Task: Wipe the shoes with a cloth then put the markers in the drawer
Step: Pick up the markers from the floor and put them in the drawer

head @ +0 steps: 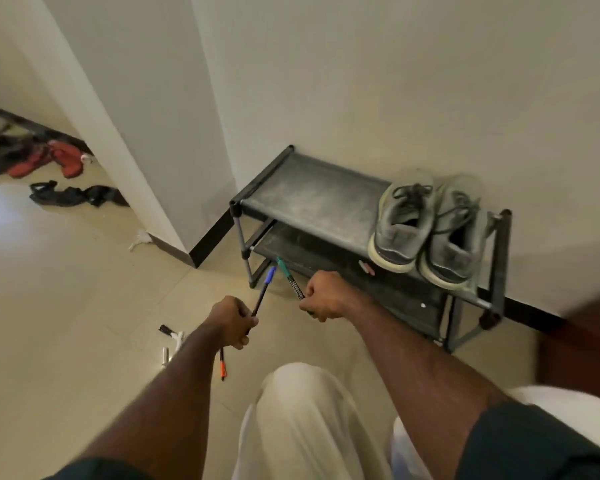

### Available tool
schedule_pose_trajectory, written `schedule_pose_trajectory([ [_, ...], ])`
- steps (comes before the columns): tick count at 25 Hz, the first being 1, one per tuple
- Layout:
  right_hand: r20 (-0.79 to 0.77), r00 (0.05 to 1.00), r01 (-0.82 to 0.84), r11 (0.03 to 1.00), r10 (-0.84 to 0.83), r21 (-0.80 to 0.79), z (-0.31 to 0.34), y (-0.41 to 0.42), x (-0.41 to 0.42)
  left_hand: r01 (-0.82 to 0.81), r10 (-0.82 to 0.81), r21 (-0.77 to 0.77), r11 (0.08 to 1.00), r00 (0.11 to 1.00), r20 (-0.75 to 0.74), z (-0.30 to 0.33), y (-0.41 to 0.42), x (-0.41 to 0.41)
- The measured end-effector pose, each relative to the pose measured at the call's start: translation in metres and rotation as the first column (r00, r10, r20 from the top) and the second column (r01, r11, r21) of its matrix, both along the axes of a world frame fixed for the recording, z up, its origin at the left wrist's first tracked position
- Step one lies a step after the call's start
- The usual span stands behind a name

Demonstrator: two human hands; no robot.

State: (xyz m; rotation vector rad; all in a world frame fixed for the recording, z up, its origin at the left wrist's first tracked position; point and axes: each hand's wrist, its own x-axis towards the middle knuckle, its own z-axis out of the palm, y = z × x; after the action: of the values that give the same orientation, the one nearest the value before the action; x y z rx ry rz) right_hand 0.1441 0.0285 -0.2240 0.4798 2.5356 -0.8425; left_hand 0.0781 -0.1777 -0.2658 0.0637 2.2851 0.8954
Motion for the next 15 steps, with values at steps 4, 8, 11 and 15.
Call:
schedule_pose_trajectory([
  [4,-0.173,0.981,0.076,0.996,-0.083,-0.045,0.087,0.022,0.088,0.138,-0.113,0.127,0.982,0.975,-0.189,0.096,0.018,0.043],
  [8,-0.376,0.895,0.241,0.97,-0.239,-0.043,0.17,0.078,0.205,0.354,-0.251,0.25,0.901,0.897,-0.365,0.185,0.087,0.118],
  [11,-0.451,0.819,0.413,0.91,-0.356,0.033,0.222,0.141,0.321,0.589,-0.426,0.285,0.756,0.774,-0.468,0.237,0.169,0.201],
  [15,-0.426,0.731,0.619,0.781,-0.533,0.084,0.245,0.215,0.482,0.79,-0.607,0.269,0.552,0.601,-0.52,0.267,0.282,0.318],
])
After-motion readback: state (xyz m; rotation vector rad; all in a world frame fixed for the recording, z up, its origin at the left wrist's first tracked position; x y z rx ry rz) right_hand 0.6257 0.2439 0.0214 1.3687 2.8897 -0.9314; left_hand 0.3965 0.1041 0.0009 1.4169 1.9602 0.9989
